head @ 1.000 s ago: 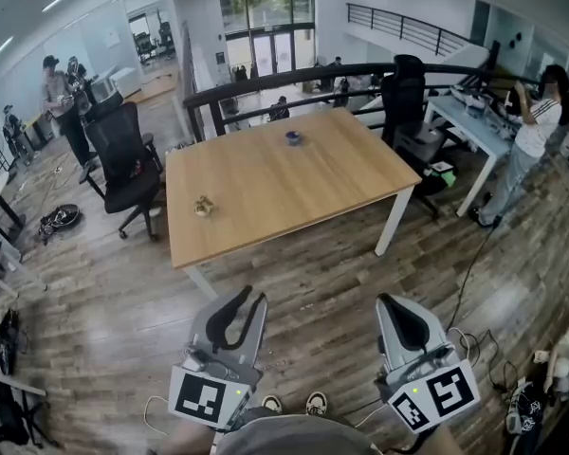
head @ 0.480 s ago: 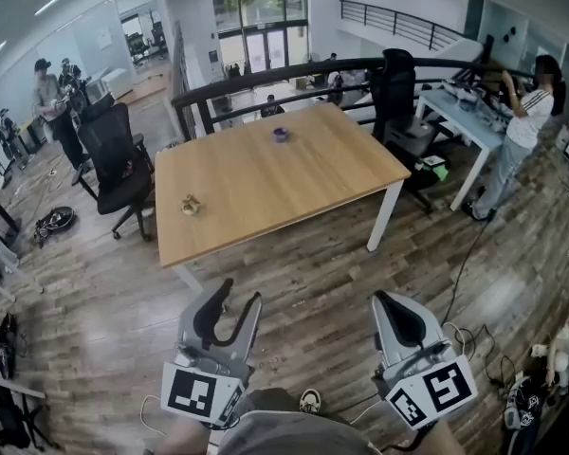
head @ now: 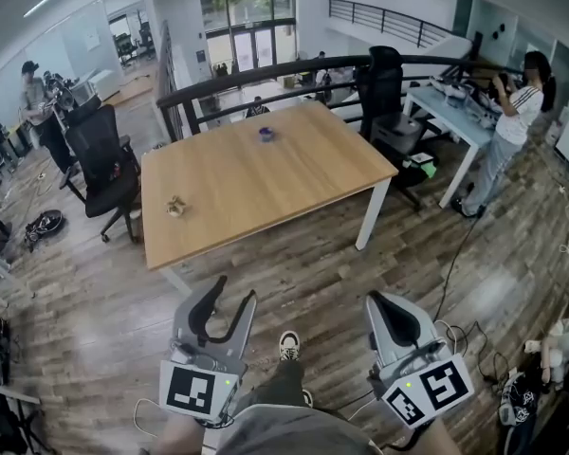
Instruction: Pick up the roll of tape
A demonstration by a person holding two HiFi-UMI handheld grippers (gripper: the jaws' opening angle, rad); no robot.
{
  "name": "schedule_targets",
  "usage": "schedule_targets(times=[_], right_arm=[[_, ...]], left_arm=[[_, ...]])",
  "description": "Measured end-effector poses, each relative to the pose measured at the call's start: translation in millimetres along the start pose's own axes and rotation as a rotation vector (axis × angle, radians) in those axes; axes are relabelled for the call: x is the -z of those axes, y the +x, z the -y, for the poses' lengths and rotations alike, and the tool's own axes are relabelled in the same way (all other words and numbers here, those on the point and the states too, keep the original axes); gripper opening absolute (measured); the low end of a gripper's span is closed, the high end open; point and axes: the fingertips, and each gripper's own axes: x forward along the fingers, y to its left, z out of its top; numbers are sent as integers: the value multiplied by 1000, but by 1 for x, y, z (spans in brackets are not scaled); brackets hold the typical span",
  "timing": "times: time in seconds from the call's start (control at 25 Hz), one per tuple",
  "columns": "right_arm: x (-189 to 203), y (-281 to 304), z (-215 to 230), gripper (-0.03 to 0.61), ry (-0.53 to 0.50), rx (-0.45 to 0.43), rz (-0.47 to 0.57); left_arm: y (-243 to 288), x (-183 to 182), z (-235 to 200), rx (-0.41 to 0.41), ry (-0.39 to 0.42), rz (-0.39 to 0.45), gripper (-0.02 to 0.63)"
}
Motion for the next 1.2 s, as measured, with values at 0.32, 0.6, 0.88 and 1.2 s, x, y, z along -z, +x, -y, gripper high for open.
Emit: schedule_targets(times=[0.32, 0.6, 0.88, 1.2], right_arm=[[8, 33, 21, 10, -3, -3, -5], [19, 92, 57, 9, 11, 10, -42], [7, 175, 103, 11, -6, 20, -69], [-8, 283, 147, 11, -23, 29, -82]], left_arm=[[31, 12, -15, 1, -3, -10, 175], [92, 24, -46, 6, -18, -21, 175], [177, 20, -98, 19, 27, 31, 175], [272, 30, -160, 38, -24, -33, 175]])
